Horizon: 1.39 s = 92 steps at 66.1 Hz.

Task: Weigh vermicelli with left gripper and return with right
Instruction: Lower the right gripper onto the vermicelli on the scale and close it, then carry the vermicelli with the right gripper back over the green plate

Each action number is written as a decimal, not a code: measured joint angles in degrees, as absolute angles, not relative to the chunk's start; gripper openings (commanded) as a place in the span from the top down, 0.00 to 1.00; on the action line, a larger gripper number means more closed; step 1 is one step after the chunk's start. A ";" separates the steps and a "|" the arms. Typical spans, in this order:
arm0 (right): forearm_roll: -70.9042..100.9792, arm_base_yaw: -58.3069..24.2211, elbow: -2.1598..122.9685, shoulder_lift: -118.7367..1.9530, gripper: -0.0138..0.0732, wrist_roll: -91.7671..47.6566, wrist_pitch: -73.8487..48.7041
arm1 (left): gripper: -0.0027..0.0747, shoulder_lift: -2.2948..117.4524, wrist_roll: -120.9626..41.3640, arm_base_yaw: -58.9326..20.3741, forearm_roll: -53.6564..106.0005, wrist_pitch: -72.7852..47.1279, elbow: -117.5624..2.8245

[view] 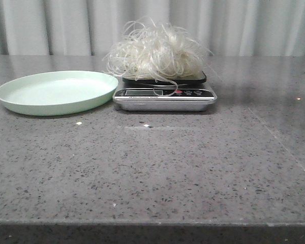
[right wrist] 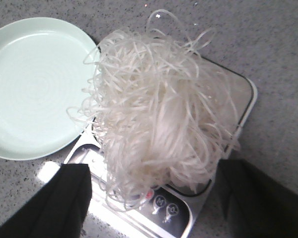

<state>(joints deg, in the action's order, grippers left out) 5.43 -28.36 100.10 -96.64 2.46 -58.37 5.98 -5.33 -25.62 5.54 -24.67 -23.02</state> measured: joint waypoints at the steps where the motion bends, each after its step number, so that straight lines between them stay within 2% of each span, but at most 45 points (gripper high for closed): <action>1: 5.81 -28.36 100.83 -97.43 0.14 2.46 -58.73 | 0.80 5.98 -5.33 -25.62 5.54 -24.67 -23.02; 24: 7.00 -28.49 109.97 -111.02 0.14 2.46 -64.83 | 0.80 5.98 -5.33 -25.62 5.54 -24.67 -23.02; 29: 7.00 -28.49 110.36 -112.64 0.18 2.46 -66.09 | 0.80 5.98 -5.33 -25.62 5.54 -24.67 -23.02; 32: 6.76 -28.49 110.46 -113.22 0.23 2.46 -66.72 | 0.80 5.98 -5.33 -25.62 5.54 -24.67 -23.02; 37: 6.63 -28.49 110.73 -114.06 0.41 2.46 -67.07 | 0.80 5.98 -5.33 -25.62 5.54 -24.67 -23.02; 38: 6.59 -28.49 110.87 -114.07 0.49 2.46 -67.06 | 0.80 5.98 -5.33 -25.62 5.54 -24.67 -23.02; 39: 6.49 -28.49 110.97 -114.07 0.52 2.46 -67.06 | 0.80 5.98 -5.33 -25.62 5.54 -24.67 -23.02; 42: 6.50 -28.49 111.10 -114.07 0.69 2.46 -67.06 | 0.80 5.98 -5.33 -25.62 5.54 -24.67 -23.02; 43: 6.50 -28.49 111.09 -114.07 0.71 2.46 -67.06 | 0.80 5.98 -5.33 -25.62 5.54 -24.67 -23.02; 47: 6.50 -28.49 111.54 -114.07 0.65 2.46 -67.31 | 0.80 5.98 -5.33 -25.62 5.54 -24.67 -23.02; 63: 9.75 -28.92 120.48 -115.73 0.65 2.46 -71.36 | 0.80 5.98 -5.33 -25.62 5.54 -24.67 -23.02; 73: 12.66 -33.64 127.62 -115.96 0.65 2.35 -71.56 | 0.80 5.98 -5.33 -25.62 5.54 -24.57 -23.02; 92: 13.95 -41.05 128.39 -121.03 0.64 1.05 -64.82 | 0.80 5.98 -5.33 -25.62 5.54 -24.21 -23.02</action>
